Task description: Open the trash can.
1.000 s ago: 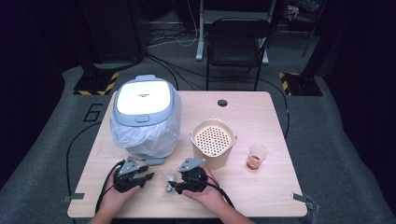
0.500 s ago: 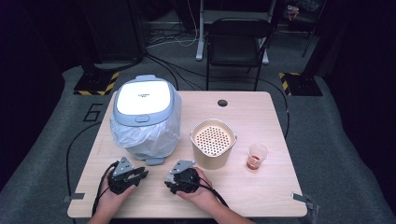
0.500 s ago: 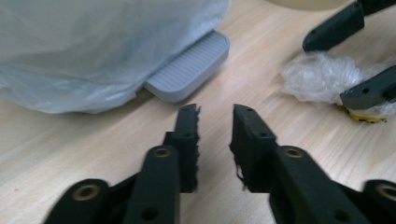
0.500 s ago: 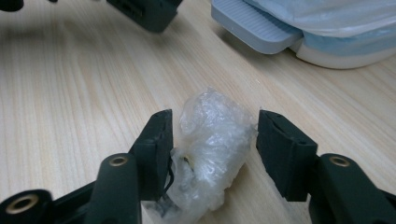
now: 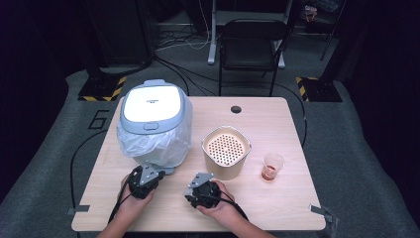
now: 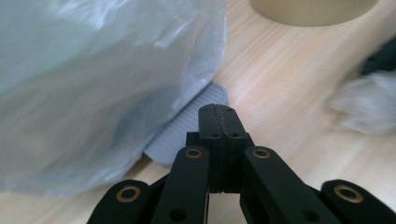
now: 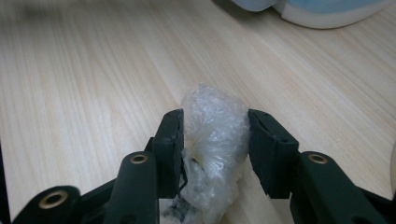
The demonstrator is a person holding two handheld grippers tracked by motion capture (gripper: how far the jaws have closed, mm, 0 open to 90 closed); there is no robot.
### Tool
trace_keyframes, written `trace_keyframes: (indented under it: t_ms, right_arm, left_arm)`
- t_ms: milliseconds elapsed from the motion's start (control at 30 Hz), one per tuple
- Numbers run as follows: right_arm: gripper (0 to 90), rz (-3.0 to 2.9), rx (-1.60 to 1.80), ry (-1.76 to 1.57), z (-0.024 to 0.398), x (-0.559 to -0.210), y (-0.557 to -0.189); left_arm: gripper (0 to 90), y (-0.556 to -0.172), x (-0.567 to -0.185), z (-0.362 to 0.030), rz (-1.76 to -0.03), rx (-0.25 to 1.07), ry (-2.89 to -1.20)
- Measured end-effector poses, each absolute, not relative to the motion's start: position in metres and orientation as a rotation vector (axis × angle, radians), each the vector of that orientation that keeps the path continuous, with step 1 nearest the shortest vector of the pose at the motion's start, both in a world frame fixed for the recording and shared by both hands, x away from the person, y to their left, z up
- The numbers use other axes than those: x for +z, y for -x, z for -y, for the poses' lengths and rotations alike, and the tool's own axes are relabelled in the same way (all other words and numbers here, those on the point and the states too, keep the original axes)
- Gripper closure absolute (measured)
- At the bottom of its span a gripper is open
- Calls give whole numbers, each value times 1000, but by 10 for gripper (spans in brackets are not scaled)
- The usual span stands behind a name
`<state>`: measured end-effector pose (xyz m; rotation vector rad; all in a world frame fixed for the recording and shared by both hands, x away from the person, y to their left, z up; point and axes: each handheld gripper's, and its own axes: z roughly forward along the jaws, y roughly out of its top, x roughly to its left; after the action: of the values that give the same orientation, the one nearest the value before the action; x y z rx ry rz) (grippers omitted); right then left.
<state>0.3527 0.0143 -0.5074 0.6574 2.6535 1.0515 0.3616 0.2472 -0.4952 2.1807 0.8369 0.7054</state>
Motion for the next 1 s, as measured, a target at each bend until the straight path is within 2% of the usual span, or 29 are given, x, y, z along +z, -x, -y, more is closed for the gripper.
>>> trace_keyframes:
  t_ms: [133, 333, 467, 667, 800, 1000]
  right_arm:
    - [587, -2653, 1045, -667, -9, -507, -348]
    - [590, -2657, 1066, -684, -2, -508, -348]
    - [590, -2654, 1080, -715, -1, -509, -348]
    - [591, -2662, 1066, -693, 0, -511, -349]
    - [593, -2667, 1066, -704, 0, -512, -348]
    - [605, -2660, 1061, -706, -1, -512, -347]
  left_arm:
    - [900, -366, -498, -239, -818, 798, -2225]
    - [900, -369, -503, -237, -815, 817, -2243]
    - [900, -366, -508, -234, -771, 885, -2258]
    - [900, -367, -511, -232, -765, 876, -2283]
    - [900, -365, -515, -227, -735, 938, -2317]
    - [900, -366, -521, -226, -738, 942, -2316]
